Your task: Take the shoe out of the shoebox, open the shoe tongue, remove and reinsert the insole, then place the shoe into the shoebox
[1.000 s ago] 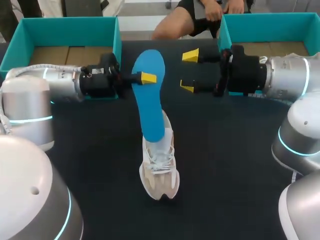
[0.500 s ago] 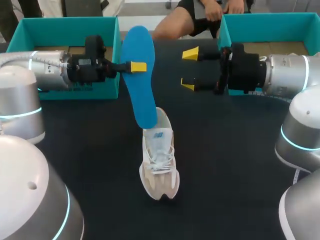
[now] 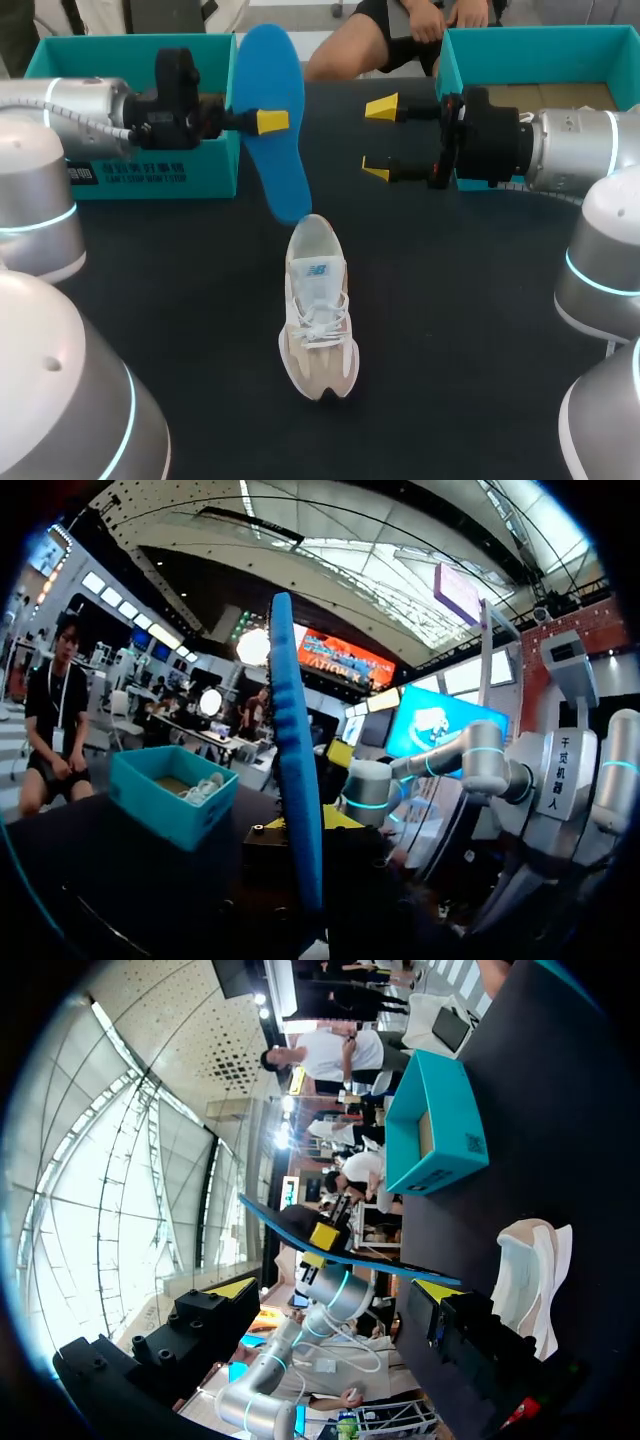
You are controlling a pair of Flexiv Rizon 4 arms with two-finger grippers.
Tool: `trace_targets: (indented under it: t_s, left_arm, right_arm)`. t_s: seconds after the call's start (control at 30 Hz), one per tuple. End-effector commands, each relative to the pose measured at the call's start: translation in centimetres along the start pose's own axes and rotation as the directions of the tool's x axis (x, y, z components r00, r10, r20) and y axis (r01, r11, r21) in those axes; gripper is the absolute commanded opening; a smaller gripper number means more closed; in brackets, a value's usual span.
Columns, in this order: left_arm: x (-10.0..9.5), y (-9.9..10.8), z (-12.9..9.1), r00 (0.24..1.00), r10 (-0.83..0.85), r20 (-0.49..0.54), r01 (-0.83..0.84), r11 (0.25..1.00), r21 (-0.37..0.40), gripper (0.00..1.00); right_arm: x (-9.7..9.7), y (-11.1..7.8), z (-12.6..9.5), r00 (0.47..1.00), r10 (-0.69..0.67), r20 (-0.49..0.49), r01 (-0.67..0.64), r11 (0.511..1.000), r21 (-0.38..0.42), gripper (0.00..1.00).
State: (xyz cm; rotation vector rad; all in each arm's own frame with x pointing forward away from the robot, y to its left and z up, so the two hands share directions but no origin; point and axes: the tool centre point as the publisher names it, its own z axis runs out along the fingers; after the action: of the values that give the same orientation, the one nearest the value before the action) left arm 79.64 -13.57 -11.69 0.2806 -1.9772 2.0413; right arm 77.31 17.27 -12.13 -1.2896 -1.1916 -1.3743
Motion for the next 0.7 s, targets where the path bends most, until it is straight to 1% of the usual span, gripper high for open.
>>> trace_targets:
  t_s: [0.03, 0.23, 0.27, 0.3, 0.33, 0.37, 0.4, 0.43, 0.47, 0.5, 0.53, 0.57, 0.6, 0.63, 0.67, 0.7]
  left_arm:
    - [0.7, 0.0, 0.1, 0.934, 0.347, 0.081, -0.345, 0.938, -0.038, 0.0]
    - [0.7, 0.0, 0.1, 0.934, 0.347, 0.081, -0.345, 0.938, -0.038, 0.0]
    - [0.4, 0.0, -0.1, 0.913, 0.396, 0.099, -0.397, 0.918, -0.008, 0.0]
    - [0.2, -0.1, -0.3, 0.883, 0.458, 0.099, -0.461, 0.888, 0.002, 0.0]
    - [0.2, -0.1, -0.4, 0.826, 0.553, 0.111, -0.558, 0.83, 0.011, 0.0]
    - [0.0, -0.3, -0.6, 0.798, 0.588, 0.13, -0.595, 0.804, 0.015, 0.0]
    - [0.1, -0.5, -0.8, 0.729, 0.674, 0.118, -0.68, 0.733, 0.019, 0.0]
    - [0.1, -0.5, -0.9, 0.651, 0.748, 0.13, -0.756, 0.654, 0.023, 0.0]
    - [0.1, -0.7, -1.1, 0.625, 0.771, 0.123, -0.779, 0.626, 0.033, 0.0]
    - [0.1, -0.6, -1.2, 0.468, 0.878, 0.105, -0.882, 0.472, -0.016, 0.0]
    - [0.2, -0.3, -1.1, 0.367, 0.927, 0.072, -0.929, 0.37, -0.026, 0.0]
    - [0.2, -0.3, -1.2, 0.317, 0.946, 0.071, -0.947, 0.32, -0.038, 0.0]
    - [0.2, -0.1, -1.1, 0.213, 0.976, 0.056, -0.976, 0.215, -0.036, 0.0]
    - [0.3, -0.1, -1.1, 0.2, 0.978, 0.061, -0.979, 0.202, -0.037, 0.0]
    - [0.3, 0.1, -0.9, 0.033, 0.999, 0.023, -0.998, 0.034, -0.056, 0.0]
    - [0.3, 0.4, -0.9, -0.012, 1.0, -0.002, -0.999, -0.012, -0.039, 0.0]
  right_arm:
    - [0.0, 0.0, 0.3, 1.0, 0.001, 0.002, -0.001, 1.0, -0.002, 1.0]
    - [0.0, 0.0, 0.3, 1.0, 0.001, 0.002, -0.001, 1.0, -0.002, 1.0]
    - [0.0, 0.0, 0.3, 1.0, 0.001, 0.002, -0.001, 1.0, -0.002, 1.0]
    - [0.0, 0.0, 0.3, 1.0, 0.001, 0.002, -0.001, 1.0, -0.002, 1.0]
    - [0.0, 0.0, 0.3, 1.0, 0.001, 0.002, -0.001, 1.0, -0.002, 1.0]
    - [0.0, 0.0, 0.3, 1.0, 0.001, 0.002, -0.001, 1.0, -0.002, 1.0]
    - [0.0, 0.0, 0.3, 1.0, 0.001, 0.002, -0.001, 1.0, -0.002, 1.0]
    - [0.0, 0.0, 0.3, 1.0, 0.001, 0.002, -0.001, 1.0, -0.002, 1.0]
    - [0.0, 0.0, 0.3, 1.0, 0.001, 0.002, -0.001, 1.0, -0.002, 1.0]
    - [0.0, 0.0, 0.3, 1.0, 0.001, 0.002, -0.001, 1.0, -0.002, 1.0]
    - [0.0, 0.0, 0.3, 1.0, 0.001, 0.002, -0.001, 1.0, -0.002, 1.0]
    - [0.0, 0.0, 0.3, 1.0, 0.001, 0.002, -0.001, 1.0, -0.002, 1.0]
    - [0.0, 0.0, 0.3, 1.0, 0.001, 0.002, -0.001, 1.0, -0.002, 1.0]
    - [0.0, 0.0, 0.3, 1.0, 0.001, 0.002, -0.001, 1.0, -0.002, 1.0]
    - [0.0, 0.0, 0.3, 1.0, 0.001, 0.002, -0.001, 1.0, -0.002, 1.0]
    - [0.0, 0.0, 0.3, 1.0, 0.001, 0.002, -0.001, 1.0, -0.002, 1.0]
